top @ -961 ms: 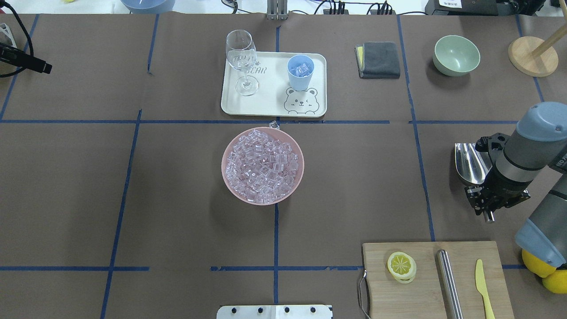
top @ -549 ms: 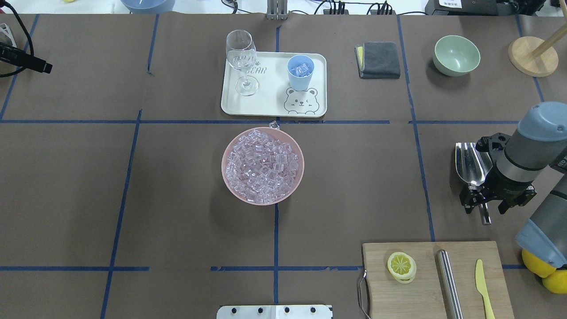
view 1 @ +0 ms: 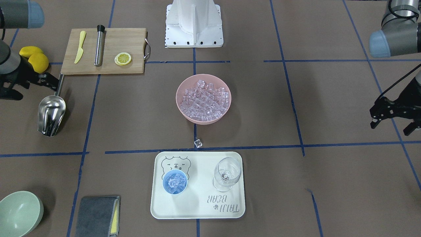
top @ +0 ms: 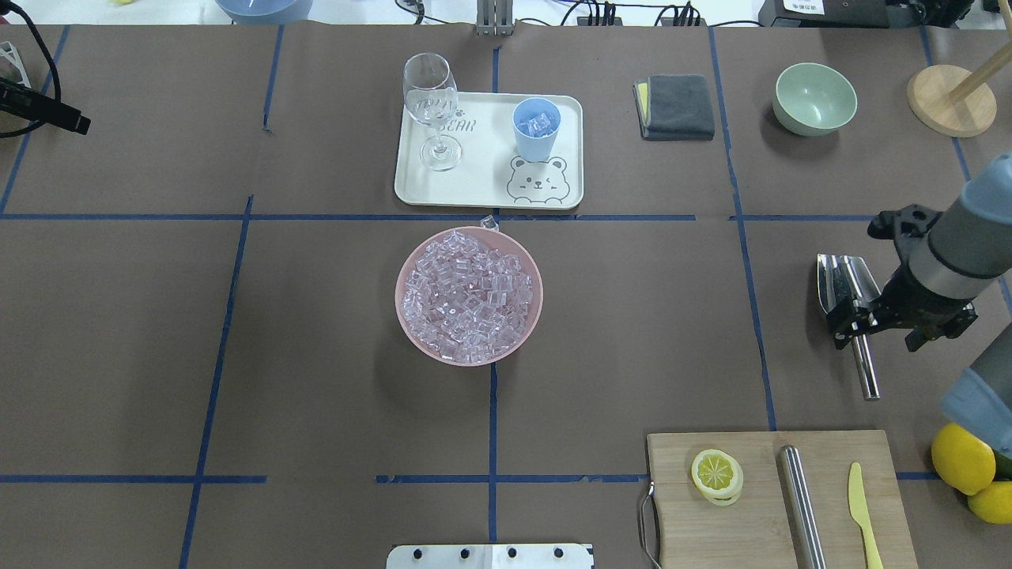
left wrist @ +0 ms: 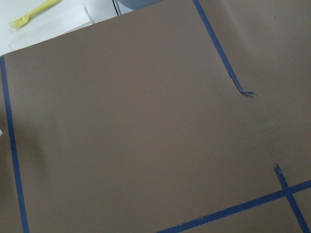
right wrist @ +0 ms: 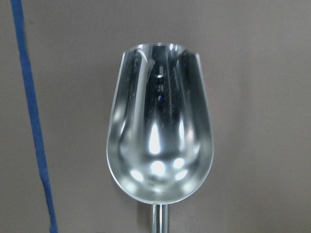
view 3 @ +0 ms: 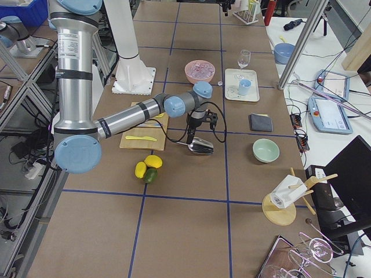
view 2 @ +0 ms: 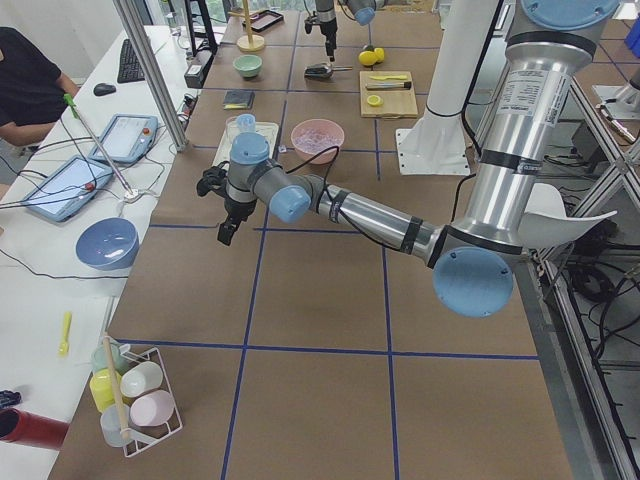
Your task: Put ice in cup with scoop
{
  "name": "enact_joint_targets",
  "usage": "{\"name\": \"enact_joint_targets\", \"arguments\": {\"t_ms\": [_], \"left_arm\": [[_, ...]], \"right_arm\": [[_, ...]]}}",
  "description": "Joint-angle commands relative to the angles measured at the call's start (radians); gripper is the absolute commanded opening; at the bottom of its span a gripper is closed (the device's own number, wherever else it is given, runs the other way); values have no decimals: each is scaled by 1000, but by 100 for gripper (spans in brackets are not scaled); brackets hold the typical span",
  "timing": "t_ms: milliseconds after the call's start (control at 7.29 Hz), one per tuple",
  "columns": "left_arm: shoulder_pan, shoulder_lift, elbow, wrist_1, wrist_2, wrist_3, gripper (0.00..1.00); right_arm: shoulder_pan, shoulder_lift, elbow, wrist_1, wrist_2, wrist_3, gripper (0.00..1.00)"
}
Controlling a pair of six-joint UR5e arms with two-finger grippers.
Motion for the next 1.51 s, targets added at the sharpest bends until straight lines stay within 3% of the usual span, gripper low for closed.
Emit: {"name": "enact_joint_targets", "arguments": {"t_ms": [0,412,824,1373], "left_arm": [[-80,-2,-3,172,-5,193,100],[-239,86,104,196,-193,373,100],[-292,180,118,205,-203,421,100],[-341,200,105,287,-204,416,100]], "right_arm": [[183,-7,-18,-6,9,-305,100],[365,-37,-102,-6,103,-554,100],[511,-50,-237,-3,177,-809,100],[532,-41,-236,-2,158,-796,100]]}}
